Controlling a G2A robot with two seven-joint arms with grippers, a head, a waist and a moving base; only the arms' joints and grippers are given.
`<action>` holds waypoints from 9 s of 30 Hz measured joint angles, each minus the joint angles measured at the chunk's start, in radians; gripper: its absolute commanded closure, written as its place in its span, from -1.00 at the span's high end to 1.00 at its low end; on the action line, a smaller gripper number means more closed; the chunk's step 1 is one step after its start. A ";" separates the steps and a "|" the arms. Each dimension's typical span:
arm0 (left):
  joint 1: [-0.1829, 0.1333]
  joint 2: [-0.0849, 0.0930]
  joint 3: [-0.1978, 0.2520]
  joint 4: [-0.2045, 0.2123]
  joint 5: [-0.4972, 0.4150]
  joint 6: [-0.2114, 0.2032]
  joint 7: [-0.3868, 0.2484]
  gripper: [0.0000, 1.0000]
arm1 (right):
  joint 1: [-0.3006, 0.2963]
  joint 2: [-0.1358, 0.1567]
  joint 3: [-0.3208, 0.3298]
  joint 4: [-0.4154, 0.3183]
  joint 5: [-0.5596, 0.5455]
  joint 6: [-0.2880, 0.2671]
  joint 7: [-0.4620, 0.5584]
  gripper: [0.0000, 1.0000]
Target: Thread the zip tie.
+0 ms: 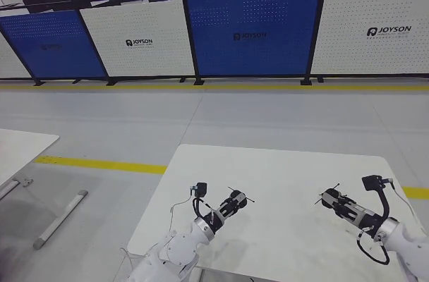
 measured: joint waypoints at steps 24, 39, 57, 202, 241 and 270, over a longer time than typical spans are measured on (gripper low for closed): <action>0.000 0.000 0.000 0.000 0.000 0.000 0.000 -1.00 | -0.203 -0.024 -0.102 -0.175 -0.020 0.082 -0.325 -1.00; 0.000 0.000 0.000 0.000 0.000 0.000 0.000 -1.00 | -0.215 -0.056 -0.243 -0.195 -0.123 0.161 -0.598 -1.00; 0.000 0.000 0.000 0.000 0.000 0.000 0.000 -1.00 | -0.228 -0.070 -0.306 -0.137 -0.177 0.134 -0.737 -1.00; -0.047 -0.027 0.109 -0.062 0.255 0.194 0.133 -1.00 | -0.129 -0.190 -0.468 -0.070 -0.100 0.352 -0.831 -1.00; -0.047 -0.027 0.109 -0.062 0.255 0.194 0.133 -1.00 | -0.039 -0.186 -0.396 -0.022 -0.002 0.325 -0.588 -1.00; -0.047 -0.027 0.109 -0.062 0.255 0.194 0.133 -1.00 | -0.033 -0.196 -0.398 -0.004 -0.006 0.332 -0.558 -1.00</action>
